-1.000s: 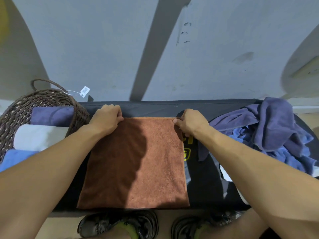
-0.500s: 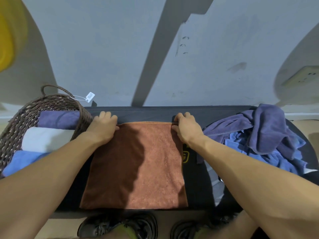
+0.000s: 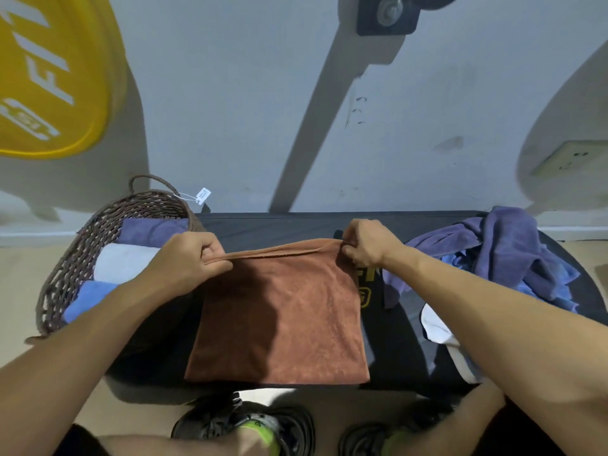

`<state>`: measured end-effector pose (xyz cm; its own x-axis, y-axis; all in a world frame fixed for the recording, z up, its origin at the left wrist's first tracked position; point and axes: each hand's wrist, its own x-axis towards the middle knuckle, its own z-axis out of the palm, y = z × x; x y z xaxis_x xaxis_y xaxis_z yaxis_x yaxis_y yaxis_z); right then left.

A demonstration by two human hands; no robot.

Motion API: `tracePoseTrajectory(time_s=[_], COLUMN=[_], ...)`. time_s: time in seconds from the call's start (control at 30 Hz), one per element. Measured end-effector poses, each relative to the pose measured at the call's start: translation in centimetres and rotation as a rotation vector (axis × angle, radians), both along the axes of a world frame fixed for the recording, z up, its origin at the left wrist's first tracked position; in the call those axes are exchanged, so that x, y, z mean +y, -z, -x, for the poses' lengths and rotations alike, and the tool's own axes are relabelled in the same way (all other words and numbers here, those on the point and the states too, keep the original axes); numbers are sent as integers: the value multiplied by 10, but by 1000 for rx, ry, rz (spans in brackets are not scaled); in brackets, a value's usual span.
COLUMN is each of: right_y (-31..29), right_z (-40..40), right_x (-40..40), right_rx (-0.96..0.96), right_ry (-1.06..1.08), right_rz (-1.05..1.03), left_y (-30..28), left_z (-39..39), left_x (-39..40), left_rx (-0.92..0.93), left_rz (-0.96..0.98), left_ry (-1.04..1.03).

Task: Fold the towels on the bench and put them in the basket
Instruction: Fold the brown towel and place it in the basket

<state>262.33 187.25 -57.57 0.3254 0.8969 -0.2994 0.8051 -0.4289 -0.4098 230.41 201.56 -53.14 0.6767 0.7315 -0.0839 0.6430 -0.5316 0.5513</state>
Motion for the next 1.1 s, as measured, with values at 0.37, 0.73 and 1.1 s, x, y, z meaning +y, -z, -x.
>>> tracePoseTrajectory(time_s=[0.37, 0.73, 1.1], right_y=[-64, -70, -72], right_z=[-2, 31, 30], right_x=[-97, -144, -139], right_rx=[448, 260, 752], right_ry=[67, 190, 358], right_rz=[-309, -551, -483], left_y=[-16, -54, -41], left_z=[44, 48, 29], left_x=[-59, -73, -92], left_rx=[-292, -139, -340], left_rz=[147, -138, 169], left_ry=[-118, 40, -100])
